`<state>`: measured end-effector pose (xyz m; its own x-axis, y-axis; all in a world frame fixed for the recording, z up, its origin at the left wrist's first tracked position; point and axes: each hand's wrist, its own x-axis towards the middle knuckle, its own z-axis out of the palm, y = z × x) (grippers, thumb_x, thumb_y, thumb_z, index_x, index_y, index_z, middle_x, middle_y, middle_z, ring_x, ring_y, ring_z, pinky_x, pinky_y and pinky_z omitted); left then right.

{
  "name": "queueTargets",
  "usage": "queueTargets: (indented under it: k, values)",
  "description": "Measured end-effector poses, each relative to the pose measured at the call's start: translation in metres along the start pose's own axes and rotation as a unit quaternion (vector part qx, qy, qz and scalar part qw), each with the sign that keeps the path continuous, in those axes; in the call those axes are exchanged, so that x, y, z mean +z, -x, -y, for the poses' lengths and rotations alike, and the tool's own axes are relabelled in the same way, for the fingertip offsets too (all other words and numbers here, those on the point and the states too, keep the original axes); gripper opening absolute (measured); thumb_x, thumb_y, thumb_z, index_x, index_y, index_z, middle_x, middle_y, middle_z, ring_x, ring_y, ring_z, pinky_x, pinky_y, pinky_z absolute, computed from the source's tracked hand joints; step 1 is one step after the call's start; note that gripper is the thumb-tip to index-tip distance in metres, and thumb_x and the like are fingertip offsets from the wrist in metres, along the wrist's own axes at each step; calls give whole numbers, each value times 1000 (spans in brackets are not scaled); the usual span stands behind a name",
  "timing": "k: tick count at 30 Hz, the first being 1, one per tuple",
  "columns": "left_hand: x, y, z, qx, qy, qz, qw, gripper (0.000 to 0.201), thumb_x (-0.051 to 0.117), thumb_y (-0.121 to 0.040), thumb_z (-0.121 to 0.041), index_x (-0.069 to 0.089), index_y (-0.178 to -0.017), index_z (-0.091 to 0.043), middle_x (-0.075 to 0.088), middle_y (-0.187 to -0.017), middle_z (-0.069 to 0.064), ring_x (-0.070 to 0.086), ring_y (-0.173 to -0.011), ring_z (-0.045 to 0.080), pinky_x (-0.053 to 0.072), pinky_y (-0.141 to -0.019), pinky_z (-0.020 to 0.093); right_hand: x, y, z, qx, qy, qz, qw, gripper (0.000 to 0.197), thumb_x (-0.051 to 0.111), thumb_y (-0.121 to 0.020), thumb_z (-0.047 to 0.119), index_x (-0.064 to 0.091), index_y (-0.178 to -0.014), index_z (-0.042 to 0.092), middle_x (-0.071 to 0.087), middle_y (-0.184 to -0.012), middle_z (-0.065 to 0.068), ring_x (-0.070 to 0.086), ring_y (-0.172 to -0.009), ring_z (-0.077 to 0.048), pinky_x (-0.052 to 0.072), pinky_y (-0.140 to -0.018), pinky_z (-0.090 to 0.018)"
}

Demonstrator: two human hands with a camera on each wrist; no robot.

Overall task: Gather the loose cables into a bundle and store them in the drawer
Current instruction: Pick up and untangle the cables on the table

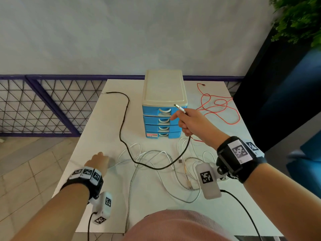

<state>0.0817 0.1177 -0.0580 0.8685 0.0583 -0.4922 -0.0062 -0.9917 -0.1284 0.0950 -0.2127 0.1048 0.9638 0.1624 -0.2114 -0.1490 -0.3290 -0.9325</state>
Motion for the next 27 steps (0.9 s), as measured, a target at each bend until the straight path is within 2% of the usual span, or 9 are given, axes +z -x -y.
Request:
queueTargets:
  k: [2,6,10,13,15,17,19,23,27]
  values:
    - [-11,5,-2,13,3,-1,1000,18,41,-93,-15,49,-110,-14,51,-115,9,54,-105,28,44,-90,38,1,0,0,-5,12,1,1000,29,42,-102,23,65,-101,7,37,-62,1,29,-48,-9,28,-48,-22]
    - [-56,13,-10,123,155,-8,980,6,43,-92,-15,48,-88,-16,61,-86,4,56,-78,24,42,-68,30,9,-3,1,-16,5,5,1000,28,42,-102,26,64,-109,11,56,-72,2,34,-49,-9,30,-46,-19]
    - [-123,35,-55,256,235,-73,935,14,56,-92,-26,62,-82,-17,59,-72,-10,53,-63,2,38,-56,15,31,-8,8,-14,3,30,999,32,37,-104,31,58,-122,15,69,-102,1,46,-48,-14,39,-47,-17]
    - [-162,53,-86,298,318,-135,890,20,56,-92,-23,64,-81,-9,56,-63,-8,47,-46,-3,36,-47,12,48,-9,12,-31,38,76,996,30,32,-105,32,59,-106,17,67,-88,6,49,-44,-15,39,-47,-21]
    - [-176,58,-97,307,356,-147,870,22,54,-94,-22,60,-79,-7,56,-62,-3,44,-42,0,36,-47,19,52,-11,13,-30,24,80,996,35,28,-106,32,56,-92,15,57,-69,1,42,-40,-10,33,-41,-19]
    - [-179,59,-99,298,408,-113,856,24,55,-93,-31,57,-84,-8,55,-60,0,42,-43,9,34,-44,21,47,-12,15,-6,3,58,998,37,30,-105,36,56,-96,10,42,-62,1,33,-39,-5,28,-39,-16]
    - [-176,55,-93,271,447,-75,849,27,54,-92,-39,55,-86,-13,53,-58,1,40,-44,14,33,-42,23,36,-12,12,-8,25,31,999,42,33,-104,37,62,-102,6,42,-56,7,32,-39,-2,27,-39,-15]
    - [-164,45,-69,246,405,-39,880,37,40,-98,-39,57,-77,-13,46,-60,-1,41,-47,12,35,-47,24,2,-15,5,19,-3,-57,998,46,32,-104,34,65,-103,1,35,-58,2,26,-38,-6,23,-34,-16]
    - [-151,37,-40,213,417,18,883,39,39,-99,-35,55,-76,-9,43,-59,-1,40,-50,12,36,-51,21,-22,-16,-2,66,-3,-101,993,39,29,-104,32,59,-93,9,36,-60,0,27,-46,-12,24,-40,-20]
